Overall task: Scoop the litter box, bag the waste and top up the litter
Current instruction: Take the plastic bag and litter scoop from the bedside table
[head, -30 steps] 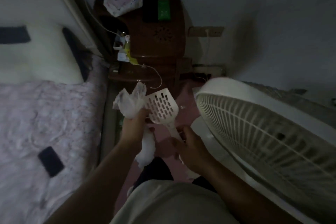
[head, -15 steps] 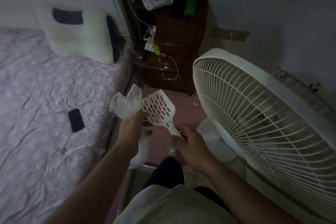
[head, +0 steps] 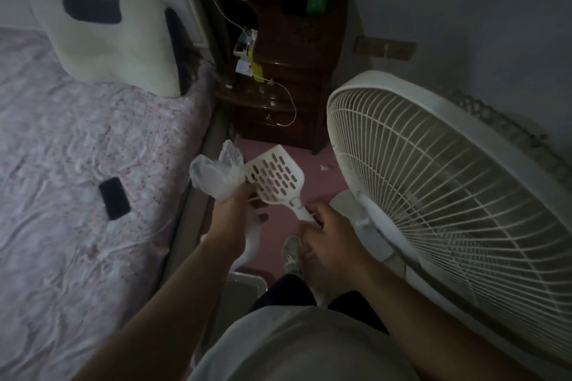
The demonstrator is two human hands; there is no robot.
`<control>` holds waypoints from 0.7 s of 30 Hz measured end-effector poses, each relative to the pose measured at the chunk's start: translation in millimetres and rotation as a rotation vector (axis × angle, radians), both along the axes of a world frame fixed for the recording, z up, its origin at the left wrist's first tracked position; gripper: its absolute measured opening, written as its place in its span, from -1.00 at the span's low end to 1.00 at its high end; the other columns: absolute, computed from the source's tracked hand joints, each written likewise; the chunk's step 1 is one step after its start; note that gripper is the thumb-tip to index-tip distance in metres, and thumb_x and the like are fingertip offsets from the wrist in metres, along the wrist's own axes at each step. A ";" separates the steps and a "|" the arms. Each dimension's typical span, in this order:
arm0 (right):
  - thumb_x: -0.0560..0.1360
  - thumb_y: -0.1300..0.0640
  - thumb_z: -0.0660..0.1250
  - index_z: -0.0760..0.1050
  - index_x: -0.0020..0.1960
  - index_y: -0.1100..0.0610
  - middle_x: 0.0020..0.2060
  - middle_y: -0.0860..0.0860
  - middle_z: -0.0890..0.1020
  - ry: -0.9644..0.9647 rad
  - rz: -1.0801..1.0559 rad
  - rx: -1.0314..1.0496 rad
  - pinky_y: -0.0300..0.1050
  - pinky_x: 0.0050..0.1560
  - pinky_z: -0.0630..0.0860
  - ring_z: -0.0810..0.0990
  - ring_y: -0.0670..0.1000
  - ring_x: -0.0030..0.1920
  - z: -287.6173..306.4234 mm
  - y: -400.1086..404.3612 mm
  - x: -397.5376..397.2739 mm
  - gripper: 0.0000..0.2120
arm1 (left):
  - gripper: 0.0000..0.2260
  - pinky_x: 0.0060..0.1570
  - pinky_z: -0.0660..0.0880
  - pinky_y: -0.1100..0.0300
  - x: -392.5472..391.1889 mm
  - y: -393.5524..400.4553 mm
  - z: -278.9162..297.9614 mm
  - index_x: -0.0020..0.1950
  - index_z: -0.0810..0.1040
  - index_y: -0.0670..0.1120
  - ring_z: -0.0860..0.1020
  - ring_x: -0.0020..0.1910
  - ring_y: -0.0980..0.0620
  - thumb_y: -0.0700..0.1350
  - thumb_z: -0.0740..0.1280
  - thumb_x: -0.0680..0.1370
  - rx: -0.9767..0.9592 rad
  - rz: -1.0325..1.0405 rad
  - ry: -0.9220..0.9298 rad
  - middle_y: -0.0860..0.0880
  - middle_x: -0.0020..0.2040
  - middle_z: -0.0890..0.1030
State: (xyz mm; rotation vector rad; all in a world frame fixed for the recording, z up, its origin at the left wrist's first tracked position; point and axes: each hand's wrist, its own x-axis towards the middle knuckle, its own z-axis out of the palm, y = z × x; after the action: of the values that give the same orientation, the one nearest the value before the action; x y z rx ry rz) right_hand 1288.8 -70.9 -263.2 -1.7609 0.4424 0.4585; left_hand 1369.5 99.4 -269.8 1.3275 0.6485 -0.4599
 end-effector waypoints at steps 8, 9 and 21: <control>0.59 0.13 0.28 0.48 0.13 -0.03 -0.13 -0.08 0.65 -0.001 0.108 -0.029 -0.27 -0.40 0.51 0.61 -0.17 -0.35 2.8 -5.3 -47.9 -0.86 | -0.79 -0.30 0.44 0.12 -75.0 6.7 2.4 0.17 0.55 -0.21 0.56 -0.24 -0.06 -0.23 0.31 0.55 -0.103 0.197 -0.019 -0.15 -0.10 0.62; 0.59 0.13 0.28 0.48 0.10 -0.06 -0.14 -0.08 0.65 -0.010 0.133 -0.039 -0.27 -0.39 0.51 0.61 -0.15 -0.33 2.0 -6.8 -57.5 -0.87 | -0.81 -0.32 0.41 0.13 -89.7 6.8 1.5 0.16 0.51 -0.20 0.53 -0.27 -0.05 -0.25 0.28 0.56 -0.108 0.274 -0.001 -0.14 -0.12 0.58; 0.57 -0.01 0.34 0.46 0.09 -0.07 -0.12 -0.06 0.65 -0.041 0.329 -0.093 -0.01 -0.18 0.62 0.68 0.04 -0.18 6.3 38.3 -150.9 -0.88 | -0.88 -0.27 0.44 0.10 -235.7 74.4 18.1 0.11 0.50 -0.19 0.54 -0.28 -0.08 -0.20 0.28 0.61 -0.132 0.552 0.046 -0.15 -0.15 0.58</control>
State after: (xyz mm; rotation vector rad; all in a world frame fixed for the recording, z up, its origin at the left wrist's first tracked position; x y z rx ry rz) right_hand 1137.9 -32.6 -256.8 -1.9383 0.1450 0.6405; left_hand 1133.8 173.8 -251.7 0.9619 0.9678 -0.0802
